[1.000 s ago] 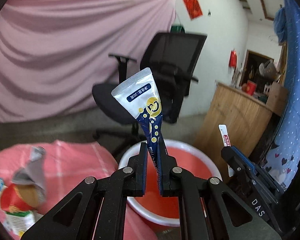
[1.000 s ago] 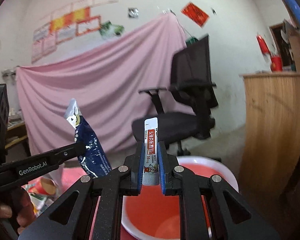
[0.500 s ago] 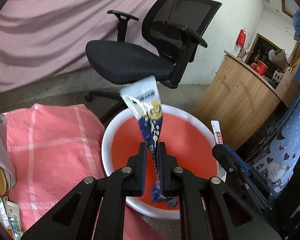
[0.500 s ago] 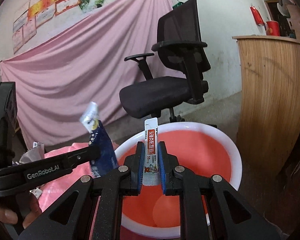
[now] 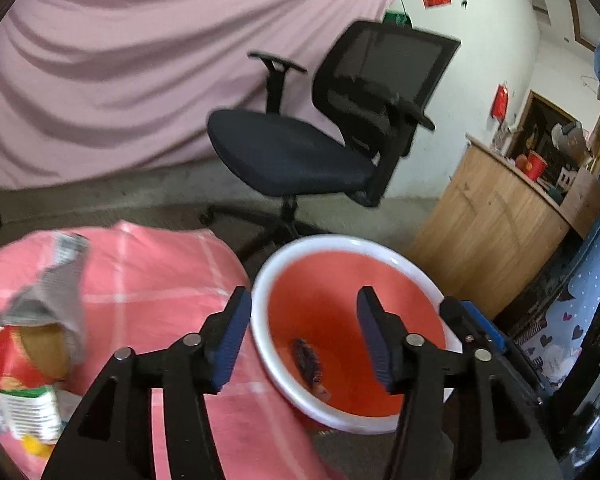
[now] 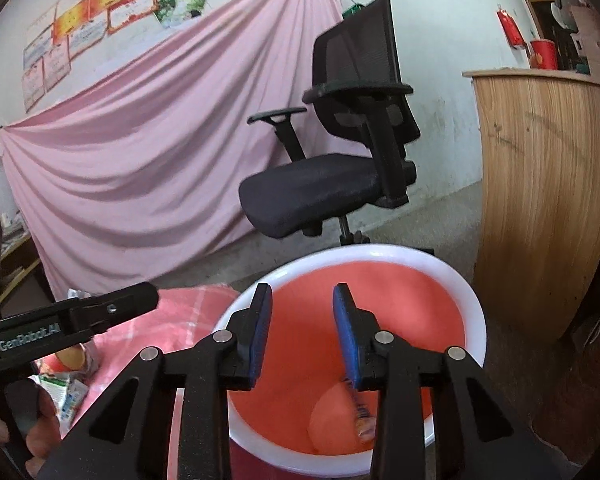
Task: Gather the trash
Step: 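Move both tools back over the trash pile on the table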
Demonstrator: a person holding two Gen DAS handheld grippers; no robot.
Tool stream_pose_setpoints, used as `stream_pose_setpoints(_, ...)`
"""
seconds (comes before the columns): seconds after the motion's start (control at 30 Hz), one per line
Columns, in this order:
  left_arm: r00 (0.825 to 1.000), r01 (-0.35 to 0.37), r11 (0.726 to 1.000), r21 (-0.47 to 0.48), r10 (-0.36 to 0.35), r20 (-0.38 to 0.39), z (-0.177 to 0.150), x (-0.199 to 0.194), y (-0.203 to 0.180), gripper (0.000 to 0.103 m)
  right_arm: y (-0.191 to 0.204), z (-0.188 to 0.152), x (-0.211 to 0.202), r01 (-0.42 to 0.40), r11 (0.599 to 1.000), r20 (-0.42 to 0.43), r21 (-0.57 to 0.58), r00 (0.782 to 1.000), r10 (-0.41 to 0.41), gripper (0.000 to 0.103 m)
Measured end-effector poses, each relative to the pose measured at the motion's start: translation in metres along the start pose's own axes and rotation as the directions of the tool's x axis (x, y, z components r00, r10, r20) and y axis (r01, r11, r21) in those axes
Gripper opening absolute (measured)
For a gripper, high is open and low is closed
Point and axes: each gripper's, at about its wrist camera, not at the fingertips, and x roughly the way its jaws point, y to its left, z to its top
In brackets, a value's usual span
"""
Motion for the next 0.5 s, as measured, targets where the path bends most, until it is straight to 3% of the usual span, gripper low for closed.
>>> stream_pose_setpoints(0.07, 0.998, -0.027, 1.000, -0.004, 0.028, 0.048, -0.002, -0.017, 0.007, 0.060, 0.005, 0.002, -0.009, -0.014, 1.000, 0.036, -0.006, 0.999, 0.014, 0.036)
stream_pose_setpoints(0.13, 0.992, -0.066, 0.998, -0.016, 0.067, 0.109, -0.005, -0.037, 0.015, 0.069, 0.012, 0.004, -0.020, -0.027, 1.000, 0.088, -0.011, 0.996, 0.028, 0.059)
stream_pose_setpoints(0.17, 0.988, -0.079, 0.997, -0.018, 0.081, 0.131, -0.006, -0.044, 0.019, 0.074, 0.015, 0.005, -0.024, -0.028, 1.000, 0.105, -0.013, 0.994, 0.030, 0.063)
stream_pose_setpoints(0.2, 0.982, -0.100, 0.995, -0.017, 0.102, 0.159, -0.007, -0.054, 0.023, 0.077, 0.018, 0.006, -0.027, -0.031, 0.999, 0.121, -0.017, 0.992, 0.033, 0.067)
stream_pose_setpoints(0.3, 0.955, -0.172, 0.985, -0.015, 0.171, 0.241, -0.014, -0.080, 0.036, 0.102, 0.029, 0.008, -0.036, -0.055, 0.998, 0.161, -0.020, 0.985, 0.057, 0.078)
stream_pose_setpoints(0.4, 0.920, -0.243, 0.970, -0.015, 0.235, 0.312, -0.027, -0.104, 0.050, 0.102, 0.040, 0.009, -0.043, -0.072, 0.997, 0.204, -0.027, 0.976, 0.076, 0.092)
stream_pose_setpoints(0.43, 0.912, -0.264, 0.964, -0.017, 0.256, 0.320, -0.030, -0.108, 0.054, 0.102, 0.046, 0.008, -0.045, -0.076, 0.996, 0.216, -0.036, 0.973, 0.082, 0.102)
stream_pose_setpoints(0.5, 0.896, -0.296, 0.955, -0.028, 0.288, 0.338, -0.037, -0.120, 0.066, 0.102, 0.056, 0.007, -0.046, -0.077, 0.995, 0.234, -0.056, 0.968, 0.088, 0.103)
